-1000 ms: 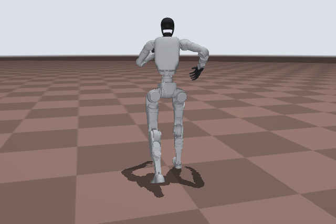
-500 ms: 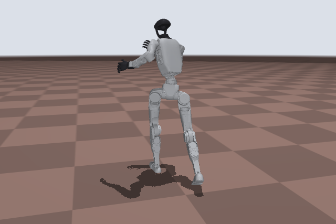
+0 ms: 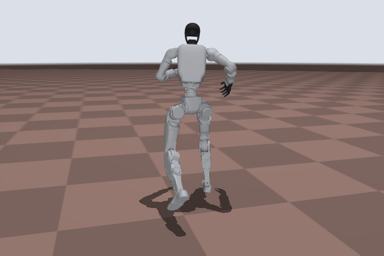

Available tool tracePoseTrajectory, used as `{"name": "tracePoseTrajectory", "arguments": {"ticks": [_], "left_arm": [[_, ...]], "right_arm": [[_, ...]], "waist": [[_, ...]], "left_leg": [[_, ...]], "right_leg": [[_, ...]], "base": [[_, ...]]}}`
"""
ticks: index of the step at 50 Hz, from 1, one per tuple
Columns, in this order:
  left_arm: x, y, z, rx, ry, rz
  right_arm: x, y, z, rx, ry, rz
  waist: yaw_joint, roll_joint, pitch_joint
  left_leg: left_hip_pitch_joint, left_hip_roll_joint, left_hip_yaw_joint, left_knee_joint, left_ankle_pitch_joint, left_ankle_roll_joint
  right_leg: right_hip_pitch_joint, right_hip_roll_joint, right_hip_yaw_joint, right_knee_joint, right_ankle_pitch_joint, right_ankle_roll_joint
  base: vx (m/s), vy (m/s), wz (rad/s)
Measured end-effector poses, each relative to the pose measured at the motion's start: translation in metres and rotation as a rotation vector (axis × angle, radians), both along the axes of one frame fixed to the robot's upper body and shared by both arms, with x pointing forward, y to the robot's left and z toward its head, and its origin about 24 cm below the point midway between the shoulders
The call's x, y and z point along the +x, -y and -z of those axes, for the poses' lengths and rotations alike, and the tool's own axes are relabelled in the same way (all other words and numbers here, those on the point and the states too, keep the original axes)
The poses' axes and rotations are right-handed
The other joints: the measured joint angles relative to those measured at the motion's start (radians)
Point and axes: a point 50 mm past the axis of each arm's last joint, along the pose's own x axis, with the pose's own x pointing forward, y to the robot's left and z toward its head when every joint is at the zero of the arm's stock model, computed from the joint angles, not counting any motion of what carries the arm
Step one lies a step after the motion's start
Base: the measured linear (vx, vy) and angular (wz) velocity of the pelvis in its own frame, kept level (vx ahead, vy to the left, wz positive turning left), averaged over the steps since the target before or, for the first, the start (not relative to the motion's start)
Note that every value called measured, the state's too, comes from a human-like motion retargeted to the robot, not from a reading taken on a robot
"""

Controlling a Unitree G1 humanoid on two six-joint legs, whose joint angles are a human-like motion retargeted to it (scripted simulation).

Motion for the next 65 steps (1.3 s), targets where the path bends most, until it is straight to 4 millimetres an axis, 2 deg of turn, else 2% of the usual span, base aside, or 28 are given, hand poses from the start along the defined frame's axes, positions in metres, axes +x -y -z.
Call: {"name": "tracePoseTrajectory", "arguments": {"ticks": [2, 5, 7, 9, 14, 17, 20, 22, 23, 25, 27, 28, 30, 31, 33, 35, 38, 40, 42, 45, 48, 51, 54, 55, 57, 59, 62, 65], "left_arm": [[0.009, -0.022, 0.046, -0.018, -0.175, -0.24], [-0.003, -0.069, 0.12, -0.138, -0.527, -0.624], [-0.021, -0.09, 0.151, -0.224, -0.698, -0.723], [-0.039, -0.119, 0.166, -0.403, -0.845, -0.78], [-0.076, -0.205, 0.157, -0.718, -0.818, -0.98], [-0.097, -0.257, 0.131, -0.741, -0.626, -1.205], [-0.115, -0.29, 0.109, -0.834, -0.436, -1.415], [-0.128, -0.298, 0.115, -0.672, -0.44, -1.583], [-0.133, -0.294, 0.125, -0.689, -0.475, -1.611], [-0.119, -0.262, 0.148, -1.008, -0.605, -1.165], [-0.104, -0.235, 0.194, -1.075, -0.834, -1.343], [-0.089, -0.212, 0.209, -0.925, -0.948, -1.272], [-0.06, -0.165, 0.219, -0.931, -1.086, -1.065], [-0.048, -0.147, 0.21, -0.955, -1.065, -0.944], [-0.037, -0.123, 0.178, -0.976, -0.942, -0.679], [-0.049, -0.122, 0.137, -0.502, -0.685, -0.486], [-0.07, -0.122, 0.09, -0.112, -0.525, -0.24], [-0.074, -0.125, 0.07, 0.013, -0.472, -0.183], [-0.072, -0.132, 0.053, -0.025, -0.39, -0.246], [-0.071, -0.146, 0.041, -0.234, -0.286, -0.417], [-0.067, -0.155, 0.046, -0.423, -0.168, -0.791], [-0.056, -0.159, 0.065, -0.346, -0.129, -1.132], [-0.046, -0.157, 0.106, -0.26, -0.37, -1.098], [-0.047, -0.152, 0.124, -0.271, -0.484, -1.041], [-0.063, -0.143, 0.155, -0.343, -0.688, -0.977], [-0.086, -0.143, 0.17, -0.355, -0.792, -0.958], [-0.108, -0.158, 0.164, -0.229, -0.792, -0.929], [-0.115, -0.167, 0.154, -0.103, -0.736, -0.891]], "right_arm": [[0.021, -0.005, 0.002, -0.069, 0.063, 0.062], [0.062, -0.044, -0.013, -0.098, 0.217, 0.038], [0.084, -0.084, -0.038, 0.01, 0.35, -0.063], [0.1, -0.126, -0.072, 0.103, 0.482, -0.205], [0.103, -0.215, -0.174, 0.102, 0.815, -0.606], [0.082, -0.246, -0.224, -0.011, 1.062, -0.715], [0.054, -0.269, -0.253, -0.144, 1.352, -0.703], [0.032, -0.287, -0.261, -0.165, 1.457, -0.783], [0.019, -0.298, -0.264, -0.137, 1.482, -0.86], [-0.011, -0.322, -0.268, -0.063, 1.484, -1.102], [-0.027, -0.34, -0.261, 0.034, 1.364, -1.313], [-0.026, -0.346, -0.249, 0.074, 1.244, -1.413], [-0.002, -0.347, -0.212, 0.096, 0.986, -1.44], [0.019, -0.332, -0.19, 0.045, 0.9, -1.351], [0.054, -0.283, -0.145, -0.018, 0.726, -1.138], [0.065, -0.207, -0.096, 0.103, 0.508, -0.899], [0.028, -0.109, -0.013, 0.542, 0.219, -0.352], [-0.019, -0.064, 0.03, 0.564, 0.043, -0.057], [-0.055, -0.039, 0.048, 0.461, -0.05, 0.154], [-0.08, -0.019, 0.05, 0.315, -0.106, 0.272], [-0.075, -0.012, 0.041, 0.325, -0.127, 0.207], [-0.064, -0.005, 0.025, 0.309, -0.127, 0.096], [-0.03, -0.008, 0.01, 0.106, -0.104, -0.047], [-0.014, -0.014, 0.004, 0.029, -0.071, -0.093], [0.021, -0.042, -0.016, -0.043, 0.063, -0.196], [0.043, -0.075, -0.044, 0.002, 0.245, -0.288], [0.053, -0.115, -0.085, 0.191, 0.481, -0.427], [0.047, -0.143, -0.109, 0.338, 0.605, -0.599]], "waist": [[0.049, -0.005, 0.019], [0.226, -0.037, -0.041], [0.342, -0.054, -0.062], [0.487, -0.097, -0.084], [0.79, -0.18, -0.135], [0.953, -0.159, -0.167], [1.053, -0.119, -0.2], [1.035, -0.081, -0.214], [1.005, -0.064, -0.209], [0.923, -0.064, -0.178], [0.841, -0.092, -0.141], [0.793, -0.1, -0.138], [0.724, -0.087, -0.126], [0.696, -0.064, -0.124], [0.645, -0.01, -0.125], [0.604, 0.06, -0.139], [0.559, 0.147, -0.176], [0.521, 0.157, -0.213], [0.449, 0.12, -0.23], [0.299, 0.053, -0.231], [0.19, 0.003, -0.21], [0.155, 0.018, -0.194], [0.24, 0.038, -0.144], [0.289, 0.044, -0.124], [0.41, 0.018, -0.117], [0.534, -0.041, -0.139], [0.706, -0.148, -0.195], [0.801, -0.262, -0.246]], "left_leg": [[-0.1, 0.026, 0.011, 0.246, -0.109, 0.06], [-0.327, -0.036, 0.05, 0.49, -0.196, 0.148], [-0.461, -0.109, 0.041, 0.505, -0.217, 0.155], [-0.569, -0.187, 0.089, 0.422, -0.212, 0.158], [-0.697, -0.28, 0.266, -0.163, -0.059, 0.107], [-0.661, -0.265, 0.357, -0.555, 0.083, 0.01], [-0.634, -0.257, 0.473, -0.688, 0.23, -0.065], [-0.591, -0.251, 0.602, -0.644, 0.198, -0.034], [-0.561, -0.248, 0.635, -0.6, 0.113, 0.001], [-0.55, -0.233, 0.593, -0.45, -0.066, 0.073], [-0.619, -0.243, 0.491, -0.249, -0.151, 0.157], [-0.65, -0.28, 0.451, -0.168, -0.178, 0.178], [-0.65, -0.328, 0.363, -0.1, -0.204, 0.168], [-0.624, -0.357, 0.292, -0.116, -0.202, 0.159], [-0.555, -0.406, 0.135, -0.174, -0.175, 0.133], [-0.465, -0.424, -0.037, -0.252, -0.118, 0.075], [-0.344, -0.407, -0.293, -0.359, -0.012, -0.03], [-0.311, -0.402, -0.405, -0.397, 0.054, -0.074], [-0.3, -0.412, -0.396, -0.403, 0.094, -0.103], [-0.302, -0.398, -0.209, -0.323, 0.08, -0.139], [-0.298, -0.334, 0.073, -0.17, -0.008, -0.04], [-0.41, -0.119, 0.319, 0.261, -0.103, 0.078], [-0.55, 0.085, 0.338, 0.634, -0.105, 0.2], [-0.598, 0.116, 0.296, 0.724, -0.089, 0.208], [-0.678, 0.031, 0.192, 0.793, -0.104, 0.157], [-0.712, -0.029, 0.194, 0.776, -0.196, 0.144], [-0.736, -0.03, 0.323, 0.638, -0.331, 0.203], [-0.763, -0.128, 0.399, 0.336, -0.345, 0.22]], "right_leg": [[0.027, 0.0, -0.003, 0.139, -0.115, -0.016], [-0.001, 0.018, 0.06, 0.216, -0.154, -0.049], [0.114, 0.049, 0.056, 0.065, -0.131, -0.056], [0.175, 0.061, 0.102, -0.037, -0.079, -0.05], [0.329, 0.095, 0.215, -0.28, 0.054, -0.004], [0.471, 0.174, 0.284, -0.368, 0.078, 0.004], [0.62, 0.239, 0.373, -0.392, 0.086, 0.007], [0.668, 0.28, 0.431, -0.295, 0.114, 0.031], [0.667, 0.3, 0.449, -0.195, 0.139, 0.064], [0.57, 0.329, 0.428, 0.122, 0.215, 0.139], [0.394, 0.251, 0.339, 0.463, 0.268, 0.132], [0.314, 0.166, 0.311, 0.611, 0.239, 0.111], [0.193, 0.046, 0.259, 0.805, 0.148, -0.027], [0.147, 0.036, 0.264, 0.837, 0.125, -0.066], [0.08, 0.036, 0.269, 0.834, 0.105, -0.101], [0.069, 0.038, 0.228, 0.723, 0.098, -0.1], [0.126, 0.071, 0.152, 0.4, 0.122, -0.082], [0.157, 0.086, 0.135, 0.133, 0.173, -0.061], [0.192, 0.058, 0.119, -0.142, 0.217, -0.017], [0.225, 0.01, 0.142, -0.44, 0.193, 0.054], [0.211, -0.017, 0.27, -0.513, 0.204, 0.118], [0.213, -0.005, 0.235, -0.385, 0.068, 0.052], [0.196, 0.053, 0.172, -0.144, -0.149, -0.047], [0.185, 0.075, 0.167, -0.06, -0.193, -0.074], [0.178, 0.087, 0.183, 0.027, -0.214, -0.071], [0.211, 0.069, 0.197, 0.013, -0.194, -0.046], [0.298, 0.021, 0.181, -0.131, -0.079, -0.021], [0.371, -0.036, 0.157, -0.294, 0.139, -0.002]], "base": [[1.05, -0.45, -0.2], [0.92, -0.42, -0.97], [0.87, -0.29, -0.77], [0.84, -0.22, -1.1], [0.87, -0.09, -1.23], [1.0, 0.06, -1.51], [1.06, 0.17, -0.72], [1.04, 0.27, 0.57], [0.99, 0.22, 1.18], [0.88, 0.06, 1.55], [0.75, 0.17, 2.05], [0.7, 0.42, 2.66], [0.65, 0.36, 3.11], [0.6, 0.23, 3.54], [0.58, 0.21, 3.98], [0.6, 0.13, 4.47], [0.62, -0.01, 4.79], [0.59, -0.13, 4.65], [0.55, -0.22, 4.51], [0.51, -0.32, 4.2], [0.45, -0.38, 3.24], [0.37, -0.39, 2.22], [0.3, -0.37, 0.85], [0.34, -0.26, -0.05], [0.41, -0.14, -0.37], [0.51, -0.02, -0.19], [0.57, 0.16, 0.36], [0.57, 0.34, 1.09]]}}
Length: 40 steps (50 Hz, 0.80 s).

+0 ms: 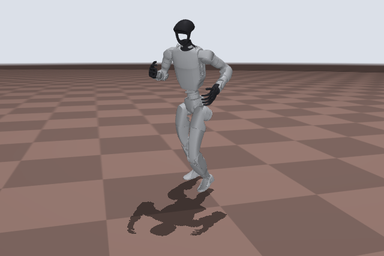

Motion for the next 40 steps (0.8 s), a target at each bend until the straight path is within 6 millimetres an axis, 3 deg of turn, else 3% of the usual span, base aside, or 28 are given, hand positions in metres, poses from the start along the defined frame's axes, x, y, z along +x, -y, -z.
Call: {"name": "tracePoseTrajectory", "arguments": {"ticks": [2, 3, 5, 7, 8, 10, 13, 15, 17, 20, 23, 25, 26, 27, 28, 30, 31, 33, 35, 37, 38, 40], "left_arm": [[0.004, 0.0, 0.0, -0.198, 0.072, -0.058], [0.008, 0.0, 0.0, -0.141, 0.071, -0.029], [0.022, 0.01, 0.004, -0.216, 0.097, -0.012], [0.051, 0.034, 0.006, -0.339, 0.139, 0.043], [0.067, 0.049, 0.004, -0.381, 0.155, 0.088], [0.097, 0.082, -0.007, -0.42, 0.198, 0.206], [0.134, 0.128, -0.062, -0.45, 0.369, 0.377], [0.145, 0.153, -0.112, -0.467, 0.498, 0.504], [0.142, 0.171, -0.165, -0.417, 0.671, 0.657], [0.124, 0.191, -0.222, -0.278, 0.945, 0.771], [0.108, 0.201, -0.25, -0.264, 1.116, 0.789], [0.099, 0.204, -0.261, -0.63, 1.085, 0.84], [0.104, 0.201, -0.261, -0.497, 1.131, 0.782], [0.107, 0.198, -0.26, -0.421, 1.15, 0.735], [0.109, 0.196, -0.255, -0.459, 1.129, 0.71], [0.117, 0.185, -0.238, -0.522, 1.054, 0.652], [0.125, 0.175, -0.22, -0.508, 0.981, 0.61], [0.141, 0.153, -0.171, -0.437, 0.781, 0.494], [0.146, 0.129, -0.101, -0.364, 0.505, 0.344], [0.126, 0.1, -0.033, -0.335, 0.248, 0.199], [0.106, 0.085, -0.006, -0.348, 0.14, 0.128], [0.068, 0.055, 0.025, -0.402, -0.005, -0.005]], "right_arm": [[-0.002, -0.015, -0.003, 0.129, -0.017, -0.15], [-0.003, -0.02, -0.001, 0.194, -0.054, -0.245], [-0.004, -0.026, 0.013, 0.358, -0.198, -0.431], [0.002, -0.029, 0.036, 0.468, -0.361, -0.522], [0.005, -0.025, 0.049, 0.499, -0.431, -0.492], [0.009, -0.009, 0.082, 0.488, -0.538, -0.249], [0.002, 0.023, 0.135, 0.221, -0.651, 0.34], [-0.02, 0.044, 0.166, 0.122, -0.749, 0.629], [-0.045, 0.062, 0.185, 0.227, -0.884, 0.695], [-0.079, 0.098, 0.194, 0.3, -0.999, 0.678], [-0.095, 0.129, 0.186, 0.072, -0.983, 0.709], [-0.09, 0.144, 0.177, -0.024, -0.933, 0.775], [-0.088, 0.149, 0.173, -0.053, -0.919, 0.77], [-0.085, 0.152, 0.17, -0.067, -0.906, 0.764], [-0.079, 0.151, 0.168, -0.051, -0.893, 0.754], [-0.062, 0.142, 0.165, 0.016, -0.864, 0.701], [-0.048, 0.131, 0.166, 0.074, -0.858, 0.649], [-0.017, 0.102, 0.165, 0.19, -0.855, 0.519], [0.015, 0.066, 0.154, 0.271, -0.831, 0.389], [0.041, 0.027, 0.125, 0.298, -0.721, 0.291], [0.048, 0.011, 0.108, 0.312, -0.643, 0.252], [0.06, -0.021, 0.065, 0.352, -0.475, 0.151]], "waist": [[0.001, -0.044, 0.005], [-0.007, -0.041, 0.016], [-0.042, 0.016, 0.042], [-0.101, 0.061, 0.067], [-0.132, 0.08, 0.076], [-0.197, 0.104, 0.073], [-0.302, 0.112, 0.044], [-0.391, 0.158, 0.038], [-0.493, 0.216, 0.053], [-0.68, 0.334, 0.075], [-0.828, 0.385, 0.069], [-0.921, 0.408, 0.074], [-0.949, 0.407, 0.078], [-0.97, 0.402, 0.084], [-0.979, 0.391, 0.093], [-0.965, 0.363, 0.126], [-0.945, 0.353, 0.141], [-0.903, 0.342, 0.159], [-0.845, 0.331, 0.156], [-0.752, 0.302, 0.124], [-0.686, 0.279, 0.093], [-0.538, 0.219, 0.065]], "left_leg": [[0.038, -0.081, 0.037, -0.288, 0.042, -0.051], [0.079, -0.094, 0.076, -0.431, 0.081, -0.08], [0.169, -0.069, 0.212, -0.588, 0.15, -0.115], [0.261, -0.106, 0.269, -0.691, 0.119, -0.122], [0.291, -0.119, 0.24, -0.685, 0.057, -0.109], [0.286, -0.117, 0.13, -0.581, -0.054, -0.066], [0.255, -0.159, -0.001, -0.551, -0.075, -0.059], [0.27, -0.186, -0.107, -0.585, -0.04, -0.08], [0.355, -0.201, -0.227, -0.728, 0.054, -0.163], [0.447, -0.151, -0.392, -0.822, 0.187, -0.262], [0.507, -0.125, -0.492, -0.864, 0.308, -0.341], [0.557, -0.128, -0.561, -0.916, 0.375, -0.326], [0.586, -0.128, -0.572, -0.912, 0.392, -0.328], [0.614, -0.128, -0.58, -0.898, 0.405, -0.323], [0.641, -0.13, -0.578, -0.866, 0.408, -0.304], [0.658, -0.129, -0.546, -0.702, 0.402, -0.242], [0.627, -0.116, -0.516, -0.56, 0.409, -0.216], [0.538, -0.081, -0.457, -0.273, 0.45, -0.178], [0.436, -0.055, -0.401, -0.034, 0.456, -0.146], [0.332, -0.063, -0.349, 0.113, 0.368, -0.116], [0.28, -0.062, -0.305, 0.158, 0.331, -0.13], [0.208, -0.072, -0.213, 0.158, 0.276, -0.12]], "right_leg": [[0.066, -0.023, 0.01, -0.069, 0.135, 0.019], [0.105, -0.014, 0.022, -0.082, 0.18, 0.026], [0.196, 0.04, 0.058, -0.073, 0.224, 0.027], [0.22, 0.08, 0.099, 0.015, 0.233, 0.051], [0.217, 0.095, 0.118, 0.091, 0.219, 0.067], [0.156, 0.121, 0.153, 0.299, 0.142, 0.09], [-0.066, 0.136, 0.178, 0.615, 0.009, 0.09], [-0.184, 0.132, 0.144, 0.716, -0.043, 0.056], [-0.256, 0.125, 0.081, 0.708, -0.091, 0.017], [-0.299, 0.14, -0.045, 0.548, -0.138, -0.022], [-0.323, 0.143, -0.104, 0.243, -0.107, 0.009], [-0.322, 0.125, -0.148, -0.004, -0.084, 0.048], [-0.316, 0.119, -0.163, -0.089, -0.07, 0.065], [-0.308, 0.113, -0.171, -0.153, -0.051, 0.077], [-0.299, 0.109, -0.165, -0.174, -0.024, 0.081], [-0.26, 0.116, -0.127, -0.123, -0.028, 0.038], [-0.248, 0.126, -0.112, -0.045, -0.085, -0.002], [-0.235, 0.147, -0.092, 0.105, -0.19, -0.073], [-0.22, 0.16, -0.073, 0.204, -0.249, -0.11], [-0.207, 0.16, -0.028, 0.248, -0.267, -0.105], [-0.215, 0.153, 0.007, 0.289, -0.273, -0.1], [-0.151, 0.142, 0.08, 0.207, -0.242, -0.087]], "base": [[0.61, 0.4, 1.67], [0.64, 0.39, 1.91], [0.65, 0.37, 2.17], [0.59, 0.36, 2.43], [0.61, 0.33, 2.43], [0.63, 0.27, 2.35], [0.61, 0.2, 2.48], [0.66, 0.17, 2.93], [0.71, 0.13, 3.11], [0.8, 0.01, 3.15], [0.85, -0.15, 2.56], [0.86, -0.3, 2.32], [0.88, -0.4, 1.87], [0.91, -0.44, 1.3], [0.91, -0.46, 0.8], [0.92, -0.48, 0.08], [0.92, -0.46, -0.41], [0.91, -0.42, -0.61], [0.9, -0.35, -0.76], [0.92, -0.28, -1.08], [0.95, -0.22, -1.39], [0.91, -0.16, -1.44]]}}
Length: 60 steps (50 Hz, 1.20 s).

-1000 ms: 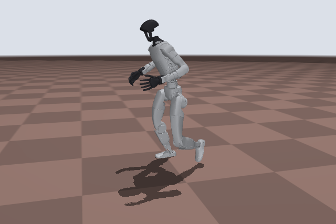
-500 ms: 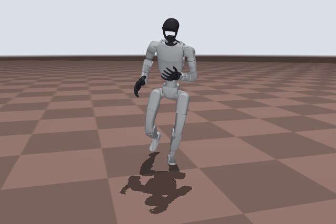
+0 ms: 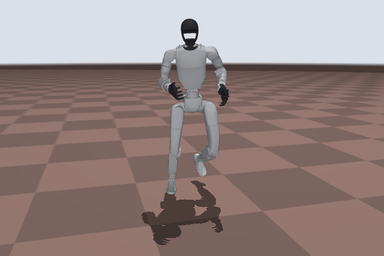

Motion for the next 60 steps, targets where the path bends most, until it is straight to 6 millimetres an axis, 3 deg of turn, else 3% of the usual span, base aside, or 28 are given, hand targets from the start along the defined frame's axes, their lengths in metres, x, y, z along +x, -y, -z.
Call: {"name": "tracePoseTrajectory", "arguments": {"ticks": [2, 5, 7, 10, 12, 15, 18, 20, 21, 22, 23, 25, 28, 30, 33, 35, 38, 40, 43, 45, 48, 50, 55, 58, 60], "left_arm": [[-0.03, -0.026, 0.006, 0.048, -0.072, 0.034], [-0.064, -0.068, -0.004, 0.16, -0.132, 0.012], [-0.073, -0.094, -0.023, 0.277, -0.096, -0.011], [-0.081, -0.123, -0.049, 0.365, -0.048, -0.107], [-0.08, -0.124, -0.053, 0.326, -0.034, -0.193], [-0.049, -0.1, -0.064, 0.31, 0.139, -0.177], [0.01, -0.049, -0.074, 0.201, 0.331, -0.073], [0.051, -0.006, -0.103, 0.071, 0.489, -0.05], [0.062, 0.022, -0.126, -0.233, 0.594, 0.005], [0.069, 0.044, -0.151, -0.388, 0.674, 0.057], [0.076, 0.056, -0.175, -0.248, 0.762, 0.041], [0.073, 0.083, -0.226, -0.214, 0.951, 0.099], [0.05, 0.11, -0.284, -0.11, 1.217, 0.223], [0.033, 0.126, -0.31, -0.02, 1.355, 0.31], [0.016, 0.146, -0.33, 0.079, 1.458, 0.428], [0.013, 0.155, -0.33, 0.088, 1.455, 0.521], [0.029, 0.151, -0.301, 0.071, 1.308, 0.622], [0.048, 0.135, -0.258, 0.123, 1.143, 0.543], [0.062, 0.095, -0.164, 0.116, 0.756, 0.308], [0.047, 0.065, -0.104, 0.018, 0.497, 0.202], [0.007, 0.022, -0.052, -0.002, 0.253, 0.108], [-0.019, -0.009, -0.042, 0.125, 0.174, 0.064], [-0.056, -0.08, -0.055, 0.479, 0.073, -0.034], [-0.06, -0.107, -0.066, 0.608, 0.066, -0.122], [-0.052, -0.112, -0.073, 0.667, 0.101, -0.156]], "right_arm": [[0.006, -0.026, -0.043, 0.069, 0.155, -0.097], [0.002, -0.048, -0.093, 0.099, 0.349, -0.219], [-0.005, -0.058, -0.122, 0.07, 0.49, -0.295], [-0.02, -0.07, -0.151, -0.008, 0.643, -0.387], [-0.031, -0.077, -0.151, -0.033, 0.652, -0.465], [-0.043, -0.082, -0.144, 0.044, 0.644, -0.614], [-0.042, -0.066, -0.107, -0.001, 0.569, -0.473], [-0.044, -0.046, -0.072, -0.054, 0.447, -0.294], [-0.05, -0.037, -0.049, -0.006, 0.325, -0.248], [-0.057, -0.026, -0.028, 0.046, 0.205, -0.213], [-0.067, -0.014, -0.008, 0.11, 0.09, -0.201], [-0.088, 0.01, 0.022, 0.202, -0.103, -0.18], [-0.108, 0.054, 0.039, 0.076, -0.204, -0.122], [-0.114, 0.083, 0.039, -0.046, -0.231, -0.071], [-0.115, 0.115, 0.037, -0.115, -0.263, 0.026], [-0.112, 0.125, 0.034, -0.118, -0.25, 0.078], [-0.092, 0.114, 0.034, -0.075, -0.176, 0.106], [-0.069, 0.091, 0.036, -0.041, -0.134, 0.108], [-0.033, 0.042, 0.022, -0.031, -0.049, 0.132], [-0.019, 0.007, -0.003, -0.013, 0.059, 0.1], [-0.02, -0.027, -0.05, 0.051, 0.262, -0.038], [-0.027, -0.039, -0.077, 0.049, 0.399, -0.141], [-0.047, -0.061, -0.118, -0.152, 0.656, -0.443], [-0.055, -0.074, -0.122, -0.205, 0.67, -0.638], [-0.054, -0.078, -0.117, -0.19, 0.624, -0.732]], "waist": [[0.132, -0.068, -0.036], [0.337, -0.16, -0.061], [0.461, -0.203, -0.047], [0.606, -0.203, -0.006], [0.625, -0.167, 0.027], [0.563, -0.17, 0.084], [0.469, -0.162, 0.121], [0.376, -0.17, 0.104], [0.315, -0.162, 0.083], [0.251, -0.149, 0.062], [0.179, -0.124, 0.041], [0.033, -0.066, 0.012], [-0.166, 0.006, -0.008], [-0.278, 0.037, -0.016], [-0.408, 0.065, -0.019], [-0.45, 0.073, -0.009], [-0.426, 0.098, 0.045], [-0.413, 0.099, 0.074], [-0.353, 0.086, 0.064], [-0.257, 0.059, 0.039], [-0.023, -0.022, -0.009], [0.149, -0.09, -0.032], [0.488, -0.219, -0.018], [0.613, -0.206, 0.021], [0.633, -0.192, 0.052]], "left_leg": [[-0.094, -0.039, 0.058, -0.083, -0.049, 0.056], [-0.166, -0.042, 0.181, -0.32, -0.06, 0.036], [-0.169, -0.034, 0.247, -0.554, -0.049, 0.023], [-0.125, -0.021, 0.276, -0.905, -0.009, -0.045], [-0.085, -0.029, 0.235, -0.938, 0.022, -0.061], [-0.033, -0.053, 0.189, -0.719, -0.165, -0.016], [0.076, -0.065, 0.143, -0.636, -0.26, -0.03], [0.1, -0.086, 0.099, -0.631, -0.279, -0.017], [0.107, -0.091, 0.067, -0.639, -0.278, -0.009], [0.117, -0.091, 0.034, -0.65, -0.274, -0.006], [0.132, -0.084, -0.001, -0.667, -0.261, -0.012], [0.176, -0.058, -0.064, -0.716, -0.214, -0.035], [0.249, -0.005, -0.126, -0.798, -0.103, -0.078], [0.29, 0.016, -0.155, -0.837, -0.021, -0.102], [0.355, 0.015, -0.195, -0.846, 0.067, -0.137], [0.408, 0.022, -0.217, -0.829, 0.101, -0.143], [0.433, 0.071, -0.227, -0.659, 0.155, -0.112], [0.384, 0.086, -0.226, -0.449, 0.195, -0.085], [0.227, 0.096, -0.153, -0.144, 0.105, -0.014], [0.119, 0.085, -0.092, -0.029, 0.038, 0.034], [-0.018, 0.037, 0.005, -0.04, 0.0, 0.055], [-0.099, -0.014, 0.052, -0.14, -0.013, 0.038], [-0.198, -0.077, 0.136, -0.657, -0.002, -0.036], [-0.159, -0.055, 0.182, -0.959, 0.027, -0.1], [-0.141, -0.069, 0.146, -0.926, 0.032, -0.088]], "right_leg": [[0.03, -0.04, 0.041, -0.076, 0.063, 0.052], [0.085, -0.095, 0.109, -0.16, 0.159, 0.105], [0.126, -0.112, 0.14, -0.197, 0.22, 0.136], [0.232, -0.101, 0.165, -0.228, 0.273, 0.146], [0.352, -0.104, 0.148, -0.243, 0.297, 0.123], [0.48, -0.131, 0.086, -0.163, 0.346, 0.124], [0.423, -0.115, 0.078, 0.187, 0.371, 0.141], [0.276, -0.118, 0.067, 0.45, 0.291, 0.126], [0.202, -0.12, 0.05, 0.53, 0.236, 0.103], [0.133, -0.119, 0.029, 0.593, 0.185, 0.08], [0.074, -0.112, 0.005, 0.621, 0.145, 0.058], [-0.027, -0.083, -0.035, 0.606, 0.091, 0.031], [-0.141, -0.024, -0.064, 0.405, 0.075, 0.045], [-0.185, -0.005, -0.083, 0.184, 0.099, 0.064], [-0.192, -0.025, -0.161, -0.191, 0.178, 0.106], [-0.178, -0.023, -0.195, -0.297, 0.224, 0.112], [-0.149, 0.031, -0.172, -0.112, 0.082, 0.031], [-0.129, 0.048, -0.152, 0.03, -0.013, -0.007], [-0.103, 0.044, -0.111, 0.126, -0.068, -0.022], [-0.074, 0.042, -0.062, 0.121, -0.059, -0.02], [-0.012, 0.014, 0.026, 0.05, 0.014, 0.002], [0.039, -0.022, 0.078, -0.02, 0.1, 0.032], [0.179, -0.095, 0.148, -0.171, 0.335, 0.109], [0.315, -0.078, 0.158, -0.198, 0.404, 0.132], [0.419, -0.082, 0.143, -0.192, 0.441, 0.136]], "base": [[0.88, -0.06, -1.06], [0.93, 0.07, -1.04], [0.95, 0.16, -1.02], [1.0, 0.25, -0.89], [1.03, 0.31, 0.0], [1.04, 0.32, 0.9], [1.03, 0.25, 1.05], [0.96, 0.16, 1.4], [0.94, 0.11, 1.51], [0.94, 0.07, 1.51], [0.95, 0.03, 1.45], [0.97, -0.04, 1.26], [1.01, -0.17, 0.86], [1.04, -0.26, 0.64], [1.09, -0.34, 0.63], [1.12, -0.39, 0.17], [1.12, -0.37, -0.69], [1.1, -0.29, -0.76], [1.06, -0.23, -0.79], [1.04, -0.19, -1.13], [1.08, -0.09, -1.27], [1.12, 0.04, -1.12], [1.15, 0.18, -0.76], [1.22, 0.27, -0.49], [1.24, 0.3, 0.41]]}}
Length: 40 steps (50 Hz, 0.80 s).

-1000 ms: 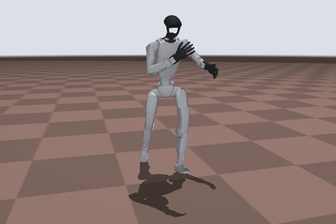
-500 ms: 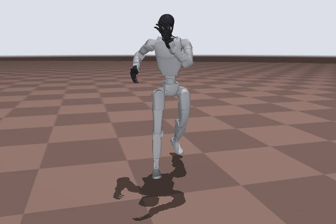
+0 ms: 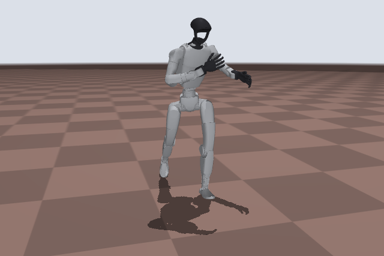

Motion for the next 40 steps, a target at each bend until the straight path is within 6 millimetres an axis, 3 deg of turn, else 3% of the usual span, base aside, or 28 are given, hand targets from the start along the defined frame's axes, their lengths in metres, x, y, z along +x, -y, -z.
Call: {"name": "tracePoseTrajectory", "arguments": {"ticks": [2, 5, 7, 10, 13, 16, 20, 22, 24, 26, 29, 32, 35, 40], "left_arm": [[0.02, 0.006, -0.007, 0.038, 0.067, 0.014], [0.067, 0.031, -0.027, 0.09, 0.22, 0.04], [0.097, 0.058, -0.053, 0.018, 0.385, 0.042], [0.122, 0.11, -0.098, -0.196, 0.635, 0.101], [0.123, 0.156, -0.139, -0.36, 0.825, 0.239], [0.111, 0.192, -0.177, -0.346, 0.941, 0.497], [0.087, 0.238, -0.215, -0.167, 1.003, 0.923], [0.079, 0.257, -0.222, -0.088, 0.971, 1.137], [0.08, 0.264, -0.213, -0.068, 0.901, 1.226], [0.092, 0.257, -0.186, -0.143, 0.805, 1.147], [0.108, 0.224, -0.11, -0.407, 0.576, 0.862], [0.09, 0.178, -0.031, -0.629, 0.321, 0.621], [0.056, 0.132, 0.014, -0.639, 0.132, 0.475], [0.013, 0.055, 0.031, -0.326, -0.096, 0.295]], "right_arm": [[0.007, 0.007, 0.009, 0.02, -0.034, 0.069], [0.017, 0.036, 0.035, 0.09, -0.048, 0.451], [0.015, 0.054, 0.07, 0.154, -0.219, 0.637], [-0.007, 0.077, 0.123, 0.204, -0.521, 0.76], [-0.033, 0.112, 0.145, 0.025, -0.518, 0.885], [-0.045, 0.147, 0.15, -0.198, -0.44, 0.968], [-0.048, 0.182, 0.153, -0.324, -0.454, 1.074], [-0.046, 0.191, 0.152, -0.302, -0.454, 1.129], [-0.039, 0.19, 0.151, -0.242, -0.459, 1.147], [-0.023, 0.177, 0.149, -0.157, -0.467, 1.123], [0.01, 0.137, 0.132, -0.024, -0.416, 1.03], [0.029, 0.088, 0.09, 0.125, -0.281, 0.879], [0.029, 0.05, 0.044, 0.256, -0.148, 0.693], [0.014, 0.011, -0.014, 0.286, 0.096, 0.466]], "waist": [[-0.032, 0.008, 0.044], [-0.098, 0.02, 0.085], [-0.175, 0.013, 0.06], [-0.356, 0.061, 0.004], [-0.594, 0.16, -0.033], [-0.811, 0.23, -0.042], [-0.977, 0.233, -0.016], [-0.975, 0.202, 0.02], [-0.929, 0.199, 0.046], [-0.874, 0.217, 0.074], [-0.794, 0.222, 0.087], [-0.65, 0.183, 0.047], [-0.45, 0.101, 0.001], [-0.201, 0.011, -0.058]], "left_leg": [[0.029, -0.03, -0.045, 0.192, -0.15, 0.054], [0.108, -0.05, -0.099, 0.339, -0.293, 0.089], [0.147, -0.056, -0.127, 0.318, -0.302, 0.105], [0.249, -0.03, -0.201, 0.198, -0.238, 0.086], [0.362, 0.031, -0.278, 0.072, -0.087, 0.033], [0.453, 0.07, -0.334, -0.003, 0.071, -0.017], [0.595, 0.066, -0.385, 0.002, 0.159, -0.053], [0.635, 0.063, -0.365, 0.137, 0.152, -0.03], [0.605, 0.099, -0.313, 0.361, 0.162, -0.005], [0.535, 0.143, -0.287, 0.605, 0.157, 0.006], [0.378, 0.145, -0.274, 0.883, 0.034, 0.041], [0.187, 0.122, -0.207, 0.965, -0.075, 0.114], [0.041, 0.08, -0.102, 0.822, -0.129, 0.145], [-0.019, 0.033, 0.067, 0.198, -0.07, 0.062]], "right_leg": [[0.065, -0.008, -0.018, 0.098, 0.018, 0.008], [-0.041, 0.003, -0.033, 0.493, -0.11, -0.023], [-0.224, -0.021, -0.08, 0.729, -0.23, -0.09], [-0.432, 0.008, -0.157, 0.819, -0.337, -0.162], [-0.553, 0.095, -0.21, 0.627, -0.332, -0.137], [-0.611, 0.123, -0.25, 0.276, -0.28, -0.087], [-0.62, 0.068, -0.386, -0.142, -0.269, 0.002], [-0.607, 0.054, -0.416, -0.151, -0.185, 0.013], [-0.621, 0.076, -0.381, -0.001, -0.214, -0.05], [-0.636, 0.113, -0.341, 0.204, -0.363, -0.118], [-0.606, 0.133, -0.3, 0.344, -0.486, -0.131], [-0.542, 0.126, -0.243, 0.292, -0.488, -0.125], [-0.451, 0.083, -0.174, 0.155, -0.422, -0.11], [-0.267, 0.022, -0.145, -0.067, -0.261, -0.062]], "base": [[1.23, 0.3, 1.12], [1.18, 0.2, 1.08], [1.1, 0.12, 0.93], [1.1, 0.05, 1.02], [1.13, -0.08, 1.22], [1.16, -0.2, 1.09], [1.22, -0.32, 0.56], [1.21, -0.35, -0.28], [1.18, -0.32, -0.95], [1.15, -0.25, -1.21], [1.1, -0.14, -1.02], [1.03, -0.08, -0.97], [1.01, 0.02, -0.83], [1.06, 0.2, -0.4]]}}
